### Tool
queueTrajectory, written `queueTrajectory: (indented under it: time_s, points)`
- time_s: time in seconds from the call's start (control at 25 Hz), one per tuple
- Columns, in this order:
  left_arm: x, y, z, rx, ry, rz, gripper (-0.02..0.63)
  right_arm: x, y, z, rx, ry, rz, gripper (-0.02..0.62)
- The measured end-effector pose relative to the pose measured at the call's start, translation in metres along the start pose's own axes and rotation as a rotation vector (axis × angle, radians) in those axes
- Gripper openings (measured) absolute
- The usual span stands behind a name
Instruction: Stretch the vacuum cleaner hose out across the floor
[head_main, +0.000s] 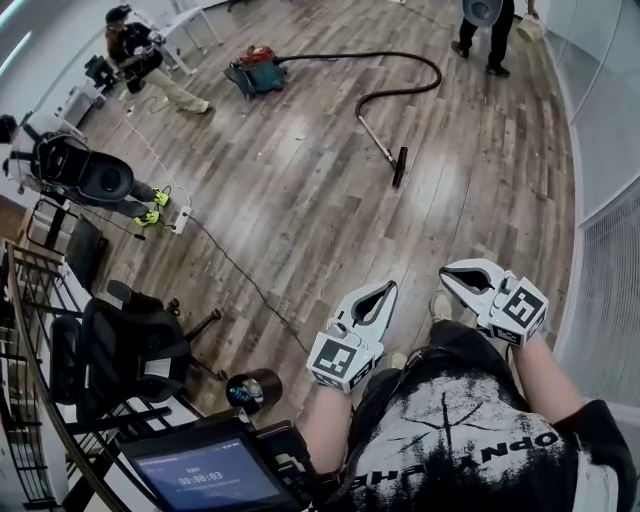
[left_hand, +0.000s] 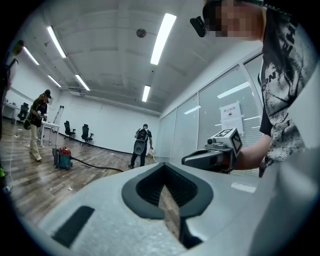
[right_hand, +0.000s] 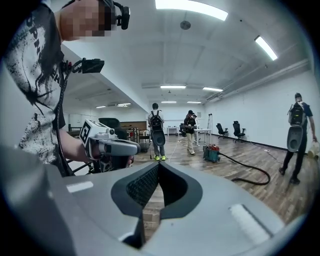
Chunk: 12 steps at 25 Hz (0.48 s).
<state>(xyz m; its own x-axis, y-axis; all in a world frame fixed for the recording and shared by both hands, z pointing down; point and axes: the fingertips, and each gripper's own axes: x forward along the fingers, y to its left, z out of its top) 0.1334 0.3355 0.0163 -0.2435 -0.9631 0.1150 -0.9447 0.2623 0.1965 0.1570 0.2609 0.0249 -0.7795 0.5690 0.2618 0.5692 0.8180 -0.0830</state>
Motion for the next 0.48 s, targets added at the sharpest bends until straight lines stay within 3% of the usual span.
queueTrajectory:
  time_s: [0.2, 0.48]
  points:
    - [0.019, 0.028, 0.008, -0.004, 0.002, 0.045, -0.002, 0.027, -0.025, 0.014, 0.035, 0.002, 0.048, 0.006]
    - [0.059, 0.075, 0.021, 0.005, 0.038, 0.134, -0.002, 0.055, -0.094, 0.015, -0.023, -0.022, 0.137, 0.006]
